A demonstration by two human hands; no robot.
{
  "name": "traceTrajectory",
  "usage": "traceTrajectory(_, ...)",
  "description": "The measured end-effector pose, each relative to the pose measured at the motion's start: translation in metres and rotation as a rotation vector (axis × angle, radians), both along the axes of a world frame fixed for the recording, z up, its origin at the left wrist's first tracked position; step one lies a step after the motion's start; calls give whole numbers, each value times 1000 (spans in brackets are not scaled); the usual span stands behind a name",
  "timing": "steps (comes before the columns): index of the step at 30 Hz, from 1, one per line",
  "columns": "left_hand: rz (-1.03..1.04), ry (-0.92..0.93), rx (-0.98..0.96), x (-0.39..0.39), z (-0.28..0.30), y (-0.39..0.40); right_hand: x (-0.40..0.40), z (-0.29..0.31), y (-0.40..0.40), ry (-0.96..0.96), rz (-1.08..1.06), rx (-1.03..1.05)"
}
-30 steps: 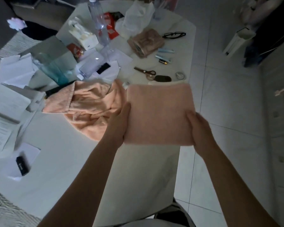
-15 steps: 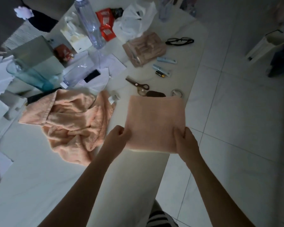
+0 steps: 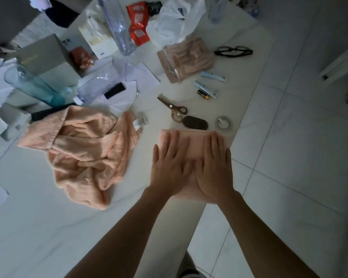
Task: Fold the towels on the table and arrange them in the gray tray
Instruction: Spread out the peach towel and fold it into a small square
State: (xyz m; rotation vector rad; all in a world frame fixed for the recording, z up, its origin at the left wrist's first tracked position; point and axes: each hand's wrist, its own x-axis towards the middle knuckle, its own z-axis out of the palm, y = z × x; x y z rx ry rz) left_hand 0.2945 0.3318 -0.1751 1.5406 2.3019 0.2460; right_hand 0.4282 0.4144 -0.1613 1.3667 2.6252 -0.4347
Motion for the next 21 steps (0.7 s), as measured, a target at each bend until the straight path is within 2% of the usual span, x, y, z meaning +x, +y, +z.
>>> traceTrajectory(4, 27, -72, 31, -4, -12, 4, -2, -8, -5, 116, -46, -12)
traceTrajectory(10, -19, -202, 12, -21, 7, -13, -2, 2, -6, 136, -41, 23)
traceTrajectory(12, 90, -235, 29, -32, 12, -35, -6, 11, -9, 146, -70, 63)
traceTrajectory(14, 211, -143, 38, -54, 16, -60, -17, 26, -21, 227, -94, 75)
traceTrajectory(16, 340, -23, 12, -90, 17, -84, -35, 42, -45, 408, -72, 38)
traceTrajectory(18, 497, 10, -100, -135, 18, -109, -56, 55, -81, 621, -2, -54)
traceTrajectory(21, 609, 42, -344, -183, 15, -144, -82, 59, -138, 715, 132, -307)
